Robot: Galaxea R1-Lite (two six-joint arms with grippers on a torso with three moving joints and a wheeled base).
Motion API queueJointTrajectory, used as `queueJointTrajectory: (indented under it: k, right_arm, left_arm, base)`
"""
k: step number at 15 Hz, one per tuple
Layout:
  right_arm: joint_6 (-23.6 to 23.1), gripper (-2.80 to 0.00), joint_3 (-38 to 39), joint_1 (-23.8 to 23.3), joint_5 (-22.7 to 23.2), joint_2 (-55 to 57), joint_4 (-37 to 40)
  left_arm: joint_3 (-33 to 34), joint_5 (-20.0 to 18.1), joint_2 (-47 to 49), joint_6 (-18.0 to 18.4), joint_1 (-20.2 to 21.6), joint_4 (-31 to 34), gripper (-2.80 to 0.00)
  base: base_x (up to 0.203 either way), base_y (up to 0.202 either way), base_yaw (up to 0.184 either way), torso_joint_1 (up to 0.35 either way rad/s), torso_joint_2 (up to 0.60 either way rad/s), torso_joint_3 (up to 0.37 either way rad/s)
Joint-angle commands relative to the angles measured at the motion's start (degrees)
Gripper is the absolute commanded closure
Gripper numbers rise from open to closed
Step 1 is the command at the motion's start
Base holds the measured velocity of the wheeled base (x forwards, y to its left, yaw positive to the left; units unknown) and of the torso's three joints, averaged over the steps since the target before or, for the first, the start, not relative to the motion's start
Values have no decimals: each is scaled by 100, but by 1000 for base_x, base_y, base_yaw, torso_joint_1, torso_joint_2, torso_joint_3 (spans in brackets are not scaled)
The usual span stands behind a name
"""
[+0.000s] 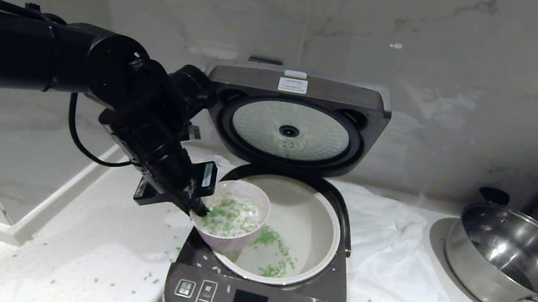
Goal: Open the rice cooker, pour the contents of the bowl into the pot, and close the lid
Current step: Pour the water from the bowl into the rice cooker
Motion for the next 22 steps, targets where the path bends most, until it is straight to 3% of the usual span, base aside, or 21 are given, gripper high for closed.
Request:
queueJointTrajectory:
  k: [1, 4, 7, 12, 14, 15, 17, 22]
  right_arm:
    - [171, 0, -26, -1, -204, 4, 2]
    - [294, 0, -791, 7, 207, 604, -7]
    - [805, 0, -2122, 107, 934, 2158, -17]
    - [1072, 0, -4116, 250, 2377, 5101, -304]
    - [1197, 0, -4739, 693, 2748, 6112, -398]
    - [1266, 0, -4912, 1214, 2848, 6510, -432]
    - [1339, 0, -5173, 1762, 2946, 7204, -492]
    - [1563, 0, -6220, 2063, 2939, 8363, -504]
  left_arm:
    - [-126, -5, 53, -19, -10, 34, 0]
    - [-228, 3, 75, -14, -10, 34, 0]
    - [-292, 27, 75, -14, -12, 34, 0]
    - [-310, 47, 84, -6, -2, 34, 0]
    - [-301, 56, 128, 3, -2, 39, 0]
    - [-310, 56, 128, 12, -2, 34, 0]
    - [-318, 56, 113, -3, -16, 38, 0]
    - [-362, 49, 83, -6, -37, 42, 0]
  base:
    - [0, 0, 0, 0, 0, 0]
    - [0, 0, 0, 0, 0, 0]
    - [0, 0, 0, 0, 0, 0]
    - [0, 0, 0, 0, 0, 0]
    - [0, 0, 0, 0, 0, 0]
    - [0, 0, 0, 0, 0, 0]
    - [0, 0, 0, 0, 0, 0]
    - [0, 0, 0, 0, 0, 0]
